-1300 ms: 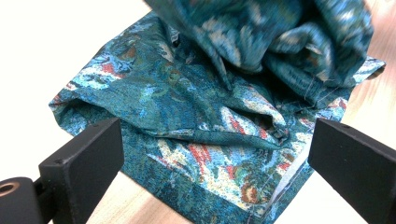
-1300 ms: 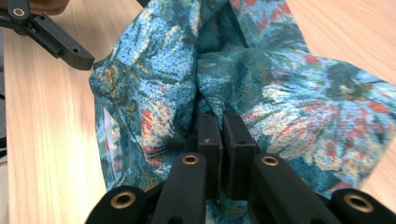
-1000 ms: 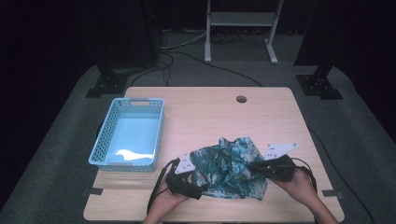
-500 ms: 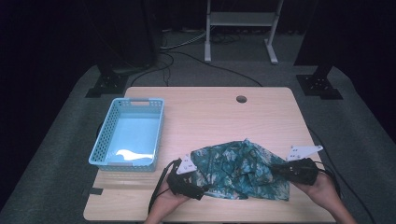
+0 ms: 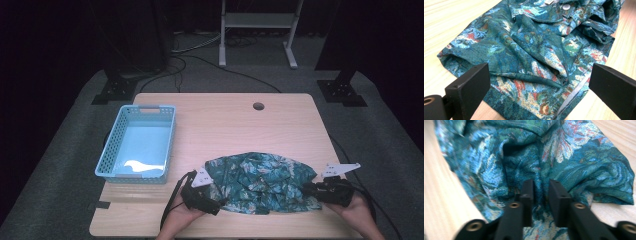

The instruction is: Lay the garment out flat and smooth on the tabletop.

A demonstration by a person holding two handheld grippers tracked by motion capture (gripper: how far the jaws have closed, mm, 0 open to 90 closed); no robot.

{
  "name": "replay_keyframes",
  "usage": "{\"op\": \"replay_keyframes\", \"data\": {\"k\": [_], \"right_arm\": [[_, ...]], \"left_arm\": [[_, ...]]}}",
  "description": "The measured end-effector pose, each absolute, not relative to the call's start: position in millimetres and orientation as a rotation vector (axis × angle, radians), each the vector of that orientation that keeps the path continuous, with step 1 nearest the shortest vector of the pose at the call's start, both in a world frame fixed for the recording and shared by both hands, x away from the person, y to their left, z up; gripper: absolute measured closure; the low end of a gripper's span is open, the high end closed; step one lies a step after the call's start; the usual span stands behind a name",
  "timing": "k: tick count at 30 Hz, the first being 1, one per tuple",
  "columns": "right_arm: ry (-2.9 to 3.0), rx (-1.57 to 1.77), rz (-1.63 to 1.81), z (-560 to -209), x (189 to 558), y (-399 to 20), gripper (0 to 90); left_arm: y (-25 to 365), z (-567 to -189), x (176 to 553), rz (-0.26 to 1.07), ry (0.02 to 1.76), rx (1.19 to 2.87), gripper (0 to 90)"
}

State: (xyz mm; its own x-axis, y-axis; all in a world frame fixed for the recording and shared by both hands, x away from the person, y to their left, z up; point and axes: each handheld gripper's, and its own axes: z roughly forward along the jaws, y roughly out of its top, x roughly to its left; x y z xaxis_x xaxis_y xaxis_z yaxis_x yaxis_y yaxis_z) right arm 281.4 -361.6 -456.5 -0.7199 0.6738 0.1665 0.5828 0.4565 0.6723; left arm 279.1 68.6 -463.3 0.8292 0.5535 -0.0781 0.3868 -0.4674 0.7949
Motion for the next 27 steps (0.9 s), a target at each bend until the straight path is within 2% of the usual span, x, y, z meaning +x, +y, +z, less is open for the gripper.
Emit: {"op": "replay_keyframes", "data": {"k": [4, 10, 15, 21, 22, 23, 24, 27], "right_arm": [[2.546, 1.127, 1.229, -446.8, 277.6, -363.1, 56.5], [2.562, 1.122, 1.408, -436.1, 273.9, -358.6, 48.4], [2.625, 1.106, 1.391, -438.5, 271.1, -346.9, 46.5], [2.641, 1.145, 1.274, -451.4, 276.9, -333.6, 54.8], [2.641, 1.147, 1.263, -453.9, 278.5, -331.6, 56.8], [2.635, 1.167, 1.239, -458.3, 282.5, -328.0, 63.5], [2.629, 1.17, 1.224, -460.5, 284.4, -326.3, 66.5], [2.628, 1.168, 1.196, -465.2, 288.2, -323.9, 71.5]], "left_arm": [[65.5, -462.3, 281.8, 0.232, 0.684, 2.117, 4.2], [56.9, -461.9, 288.1, 0.224, 0.68, 2.126, 7.1], [42.0, -462.9, 293.5, 0.221, 0.662, 2.152, 11.7], [27.4, -467.9, 306.0, 0.212, 0.704, 2.21, 15.8], [26.4, -467.9, 308.1, 0.21, 0.709, 2.206, 18.9], [25.3, -467.5, 310.4, 0.21, 0.713, 2.206, 20.9], [24.1, -467.0, 312.3, 0.212, 0.722, 2.205, 22.2], [21.8, -464.5, 318.1, 0.22, 0.728, 2.212, 23.3]]}}
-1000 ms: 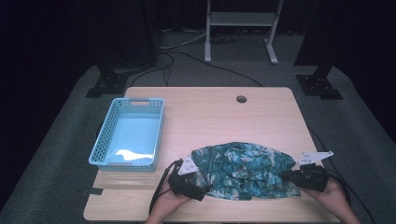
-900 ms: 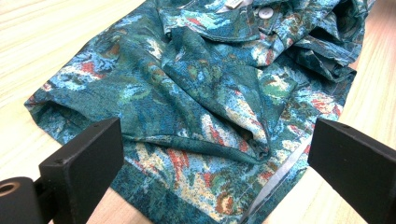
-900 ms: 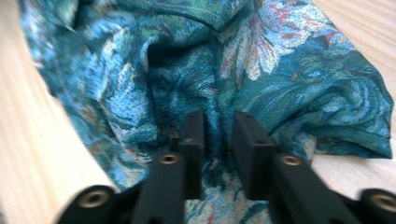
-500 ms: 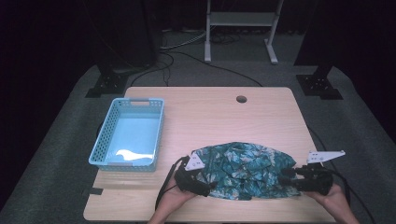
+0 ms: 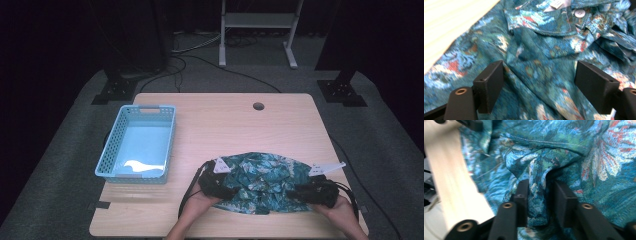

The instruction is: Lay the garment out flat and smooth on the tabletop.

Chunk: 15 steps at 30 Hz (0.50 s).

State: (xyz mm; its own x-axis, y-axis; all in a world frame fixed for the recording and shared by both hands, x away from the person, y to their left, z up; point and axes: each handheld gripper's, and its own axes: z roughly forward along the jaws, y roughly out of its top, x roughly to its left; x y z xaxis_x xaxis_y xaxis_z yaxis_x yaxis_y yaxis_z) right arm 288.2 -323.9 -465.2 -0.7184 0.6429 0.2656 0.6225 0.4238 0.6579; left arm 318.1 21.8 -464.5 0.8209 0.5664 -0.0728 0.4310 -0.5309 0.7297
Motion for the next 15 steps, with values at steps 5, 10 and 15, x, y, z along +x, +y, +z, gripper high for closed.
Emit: {"op": "replay_keyframes", "data": {"k": [5, 10, 15], "right_arm": [[2.621, 1.152, 1.152, -473.1, 290.1, -325.3, 85.5], [2.615, 1.145, 1.164, -474.0, 288.1, -327.0, 85.7], [2.597, 1.122, 1.182, -470.3, 285.1, -327.8, 84.4]], "left_arm": [[19.1, -462.1, 323.3, 0.226, 0.716, 2.242, 26.3], [17.0, -465.1, 322.6, 0.216, 0.685, 2.278, 47.5], [19.1, -465.3, 318.8, 0.216, 0.669, 2.308, 69.7]]}}
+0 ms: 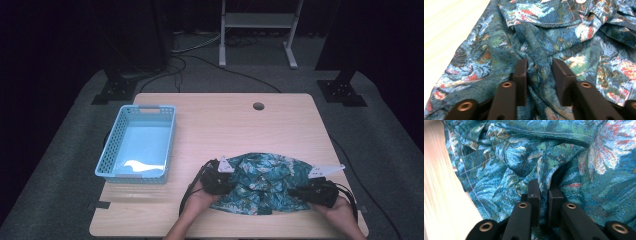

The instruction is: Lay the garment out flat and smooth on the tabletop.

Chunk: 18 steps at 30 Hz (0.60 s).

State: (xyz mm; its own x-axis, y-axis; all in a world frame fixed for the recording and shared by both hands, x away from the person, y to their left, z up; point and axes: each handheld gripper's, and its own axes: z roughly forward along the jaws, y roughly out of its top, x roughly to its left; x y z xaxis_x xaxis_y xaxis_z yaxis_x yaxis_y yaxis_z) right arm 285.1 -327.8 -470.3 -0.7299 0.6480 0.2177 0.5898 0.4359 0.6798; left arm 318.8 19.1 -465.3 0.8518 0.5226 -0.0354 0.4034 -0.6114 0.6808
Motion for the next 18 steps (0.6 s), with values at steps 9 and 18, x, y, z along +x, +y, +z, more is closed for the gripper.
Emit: {"op": "replay_keyframes", "data": {"k": [9, 18], "right_arm": [[2.609, 1.054, 1.167, -463.9, 278.3, -321.1, 84.7], [2.565, 0.955, 1.245, -432.4, 270.1, -317.2, 87.9]], "left_arm": [[28.3, -456.7, 306.8, 0.309, 0.652, 2.302, 76.5], [34.8, -438.2, 298.9, 0.38, 0.629, 2.269, 74.8]]}}
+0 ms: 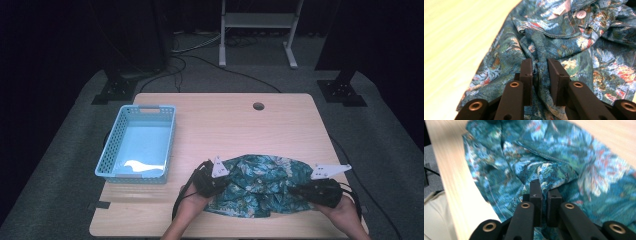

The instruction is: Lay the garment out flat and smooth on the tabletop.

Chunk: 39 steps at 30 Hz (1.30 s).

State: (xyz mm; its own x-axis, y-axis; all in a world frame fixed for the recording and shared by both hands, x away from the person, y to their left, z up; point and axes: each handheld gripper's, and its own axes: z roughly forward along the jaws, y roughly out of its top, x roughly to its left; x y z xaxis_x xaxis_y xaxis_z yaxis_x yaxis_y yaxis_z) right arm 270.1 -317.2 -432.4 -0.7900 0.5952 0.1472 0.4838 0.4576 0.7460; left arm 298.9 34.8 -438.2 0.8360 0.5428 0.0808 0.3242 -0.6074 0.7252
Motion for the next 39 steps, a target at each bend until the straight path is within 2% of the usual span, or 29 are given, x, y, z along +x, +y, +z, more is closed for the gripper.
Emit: {"op": "replay_keyframes", "data": {"k": [5, 8, 9, 11, 13, 19, 25, 39], "right_arm": [[2.555, 0.935, 1.288, -424.2, 270.1, -314.4, 88.0], [2.584, 0.939, 1.271, -429.3, 270.5, -311.8, 88.0], [2.593, 0.938, 1.264, -431.7, 270.9, -311.0, 88.0], [2.602, 0.946, 1.256, -435.1, 271.0, -310.1, 87.9], [2.603, 0.951, 1.256, -435.8, 271.0, -310.4, 87.9], [2.58, 0.938, 1.279, -423.5, 270.5, -314.0, 87.9], [2.572, 0.923, 1.297, -415.2, 271.2, -313.9, 88.0], [2.644, 0.958, 1.293, -440.4, 277.3, -314.1, 88.0]], "left_arm": [[35.6, -435.4, 296.0, 0.394, 0.616, 2.272, 74.5], [35.3, -438.3, 295.4, 0.388, 0.608, 2.28, 66.1], [34.7, -439.0, 294.9, 0.386, 0.601, 2.282, 66.2], [32.1, -441.0, 293.6, 0.382, 0.589, 2.292, 67.3], [29.1, -442.4, 292.0, 0.4, 0.564, 2.315, 72.6], [30.6, -431.7, 293.3, 0.405, 0.553, 2.286, 80.8], [33.9, -422.6, 295.5, 0.379, 0.55, 2.253, 81.8], [42.8, -443.4, 301.1, 0.238, 0.618, 2.262, 82.8]]}}
